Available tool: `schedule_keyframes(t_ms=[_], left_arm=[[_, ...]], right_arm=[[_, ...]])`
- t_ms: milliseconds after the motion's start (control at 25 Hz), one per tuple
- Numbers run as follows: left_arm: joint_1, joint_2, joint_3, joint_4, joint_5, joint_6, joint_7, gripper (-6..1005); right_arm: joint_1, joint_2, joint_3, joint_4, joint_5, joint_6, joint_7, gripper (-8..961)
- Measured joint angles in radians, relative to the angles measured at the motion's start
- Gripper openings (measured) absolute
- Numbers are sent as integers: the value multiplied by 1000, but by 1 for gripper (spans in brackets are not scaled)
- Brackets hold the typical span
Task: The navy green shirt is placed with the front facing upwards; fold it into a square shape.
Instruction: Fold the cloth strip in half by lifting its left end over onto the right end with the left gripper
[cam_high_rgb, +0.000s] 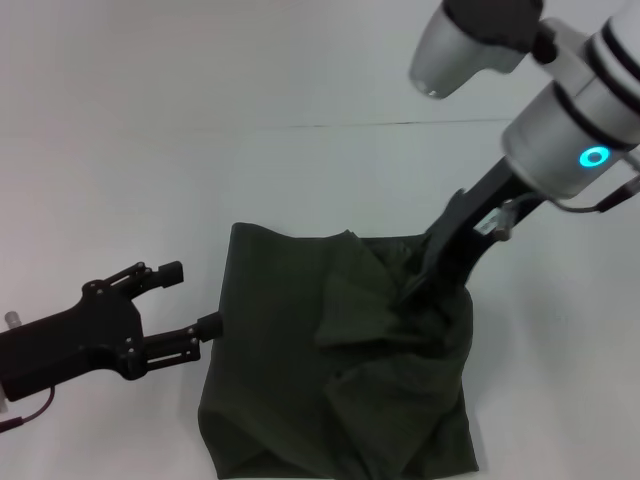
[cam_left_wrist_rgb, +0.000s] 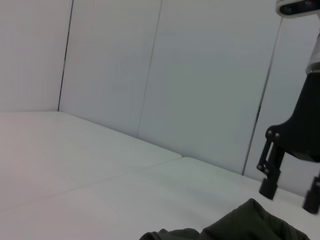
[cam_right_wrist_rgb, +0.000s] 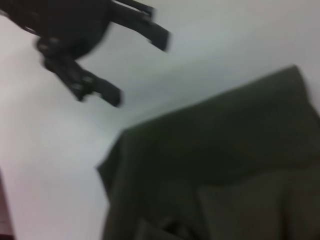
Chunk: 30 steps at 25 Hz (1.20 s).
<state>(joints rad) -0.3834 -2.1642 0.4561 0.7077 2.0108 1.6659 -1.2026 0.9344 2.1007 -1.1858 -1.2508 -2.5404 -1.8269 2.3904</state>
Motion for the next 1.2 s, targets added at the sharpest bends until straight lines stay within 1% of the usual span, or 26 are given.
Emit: schedule_keyframes(t_ms=[160,280,360,480,760,880,1000,1200], left_arm=[[1,1,-8,-7,0,0,0,920],[1,1,-9,-11,0,0,0,920],[1,1,-9,-13,0,0,0,920],[2,2,-9,-17,0,-2,0,920],[0,1,-8,-27,0,-5,-3,919],[1,1,-19,-27,-1,-5,-3,919],[2,1,-33,-28,-2,-1,-3,919],[2,1,-35,-35,-2,0,-2,919]], right_arm=[[10,1,-34,61,89,29,25,598],[25,0,-74,130,107,64,52,598],[27,-1,-113,153,105,102,63,597],[19,-3,-161,146,100,152,66,597],[33,0,-171,210,106,183,60,596],[27,-1,-187,208,103,204,67,595],[22,-5,-202,202,78,227,70,595],[22,-1,-248,197,10,261,66,594]])
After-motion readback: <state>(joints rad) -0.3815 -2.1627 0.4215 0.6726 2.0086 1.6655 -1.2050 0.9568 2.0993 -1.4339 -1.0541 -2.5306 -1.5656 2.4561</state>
